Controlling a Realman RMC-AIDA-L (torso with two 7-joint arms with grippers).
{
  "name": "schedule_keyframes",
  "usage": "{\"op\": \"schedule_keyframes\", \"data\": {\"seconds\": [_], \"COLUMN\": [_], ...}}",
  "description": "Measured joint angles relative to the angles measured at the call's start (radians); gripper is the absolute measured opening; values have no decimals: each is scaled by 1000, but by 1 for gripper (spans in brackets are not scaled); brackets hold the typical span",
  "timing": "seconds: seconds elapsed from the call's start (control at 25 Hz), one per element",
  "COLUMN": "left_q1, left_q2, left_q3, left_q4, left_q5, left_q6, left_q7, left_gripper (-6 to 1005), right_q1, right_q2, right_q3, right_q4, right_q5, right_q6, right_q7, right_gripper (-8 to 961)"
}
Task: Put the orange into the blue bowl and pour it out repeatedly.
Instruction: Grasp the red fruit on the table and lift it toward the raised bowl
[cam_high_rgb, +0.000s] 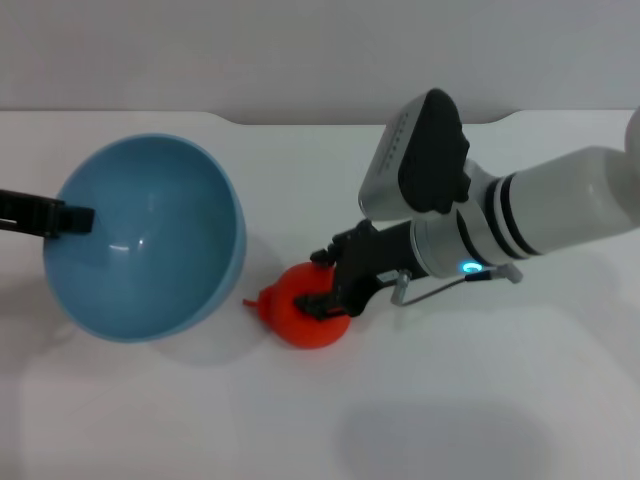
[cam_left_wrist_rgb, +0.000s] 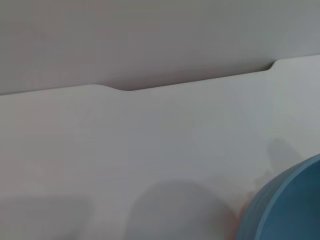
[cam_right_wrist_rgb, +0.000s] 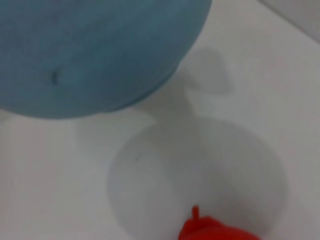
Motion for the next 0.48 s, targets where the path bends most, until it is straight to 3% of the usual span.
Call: {"op": "schedule_keyframes", "data": {"seconds": [0.48], "left_q1": [-20], "left_q2": [-2], "left_q3": [82], "left_q4": [-9], "left_q5": [1], "left_q6": [-7], "left_q7": [-14], "left_gripper": [0], "right_q1": [-19], "right_q2": [-1], "right_q3": [-14], "right_q4": [74], "right_q5": [64], "right_q6": [14], "right_q7": [-5], "right_gripper": [581]}}
